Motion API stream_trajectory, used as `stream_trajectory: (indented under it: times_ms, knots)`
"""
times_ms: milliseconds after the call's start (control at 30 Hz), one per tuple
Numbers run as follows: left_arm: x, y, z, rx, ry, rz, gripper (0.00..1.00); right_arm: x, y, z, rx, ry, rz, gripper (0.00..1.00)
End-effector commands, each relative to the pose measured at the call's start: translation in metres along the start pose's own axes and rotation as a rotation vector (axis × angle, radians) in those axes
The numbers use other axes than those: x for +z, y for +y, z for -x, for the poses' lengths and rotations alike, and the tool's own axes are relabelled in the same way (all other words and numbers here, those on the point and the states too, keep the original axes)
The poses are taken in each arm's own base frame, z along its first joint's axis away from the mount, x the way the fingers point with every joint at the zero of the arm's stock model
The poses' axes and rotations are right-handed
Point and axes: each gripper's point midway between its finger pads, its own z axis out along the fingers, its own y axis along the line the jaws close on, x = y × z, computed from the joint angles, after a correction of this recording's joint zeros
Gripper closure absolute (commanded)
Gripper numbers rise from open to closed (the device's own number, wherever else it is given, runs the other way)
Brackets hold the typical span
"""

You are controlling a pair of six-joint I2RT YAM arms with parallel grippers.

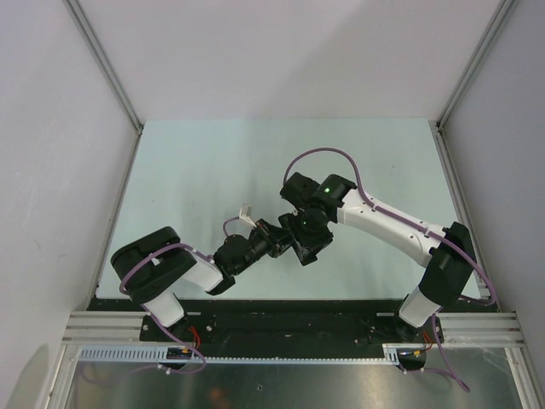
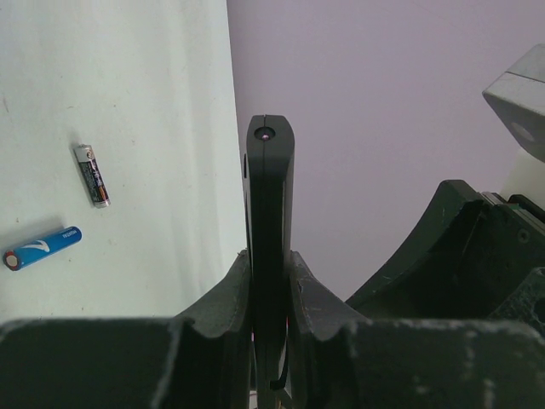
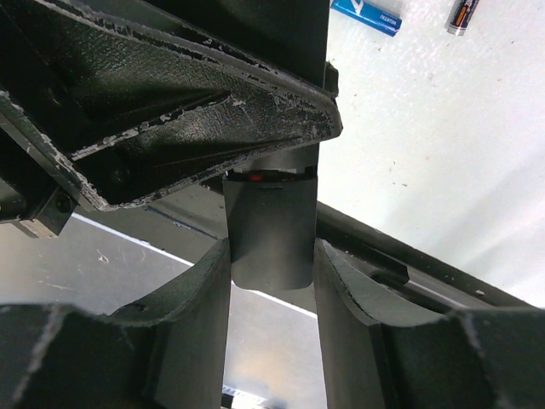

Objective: Load the batteries into the remote control
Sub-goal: Load the battery cover into the remote control.

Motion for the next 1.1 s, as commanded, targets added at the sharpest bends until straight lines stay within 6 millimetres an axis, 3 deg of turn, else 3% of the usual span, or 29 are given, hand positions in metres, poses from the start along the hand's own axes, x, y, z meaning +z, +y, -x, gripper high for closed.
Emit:
stream_trajectory:
  times_ms: [0, 767, 1067]
  knots:
    - [-0.012, -0.082, 0.014, 0.005, -0.075, -0.310, 1.00, -0.008, -0.001, -0.001, 0.024, -0.027, -0.006, 1.00]
    - [-0.016, -0.088, 0.010, -0.009, -0.067, -0.325, 1.00, -0.001, -0.010, 0.007, 0.050, -0.036, -0.023, 1.00]
    - [-0.019, -0.099, 0.009, -0.045, -0.052, -0.355, 1.00, 0.003, -0.008, 0.010, 0.056, -0.036, -0.011, 1.00]
